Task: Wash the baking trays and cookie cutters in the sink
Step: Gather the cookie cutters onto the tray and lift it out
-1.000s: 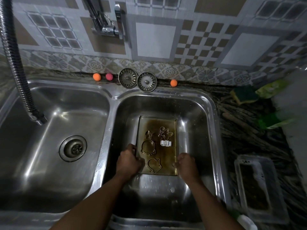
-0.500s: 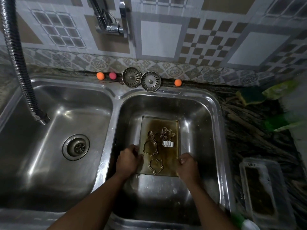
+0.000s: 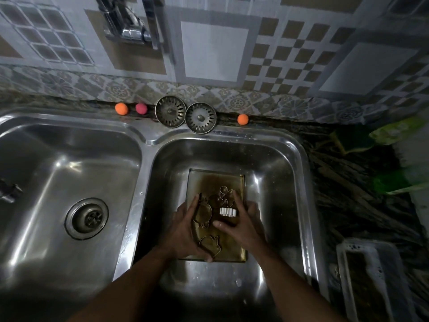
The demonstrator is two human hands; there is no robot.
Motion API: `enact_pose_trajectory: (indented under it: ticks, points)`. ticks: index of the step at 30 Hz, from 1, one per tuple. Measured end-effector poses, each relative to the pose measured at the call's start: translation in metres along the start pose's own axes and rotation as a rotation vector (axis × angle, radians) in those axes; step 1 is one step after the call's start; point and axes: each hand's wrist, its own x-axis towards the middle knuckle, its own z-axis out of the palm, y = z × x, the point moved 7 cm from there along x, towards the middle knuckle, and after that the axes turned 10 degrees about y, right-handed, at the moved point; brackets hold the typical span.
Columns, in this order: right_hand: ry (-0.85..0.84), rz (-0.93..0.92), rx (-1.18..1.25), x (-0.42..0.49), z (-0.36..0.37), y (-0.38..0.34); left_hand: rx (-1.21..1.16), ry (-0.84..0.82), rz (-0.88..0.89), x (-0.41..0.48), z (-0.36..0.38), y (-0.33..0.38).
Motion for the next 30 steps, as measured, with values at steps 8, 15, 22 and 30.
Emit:
enact_pose_trajectory:
  ticks: [8, 15, 22, 30]
  points:
    - [-0.106, -0.060, -0.043, 0.000, -0.002, 0.001, -0.026, 0.026, -0.064, 0.012, -0.003, -0.003]
    - [-0.161, -0.064, -0.071, 0.002, 0.000, -0.005, -0.001, 0.020, -0.046, 0.017, 0.001, -0.008]
    - [-0.131, -0.090, -0.079, -0.006, 0.003, -0.001, 0.019, 0.061, -0.088, 0.018, 0.003, -0.010]
    - [0.027, -0.119, 0.065, -0.008, -0.001, -0.008, -0.066, 0.119, -0.058, 0.019, 0.005, -0.017]
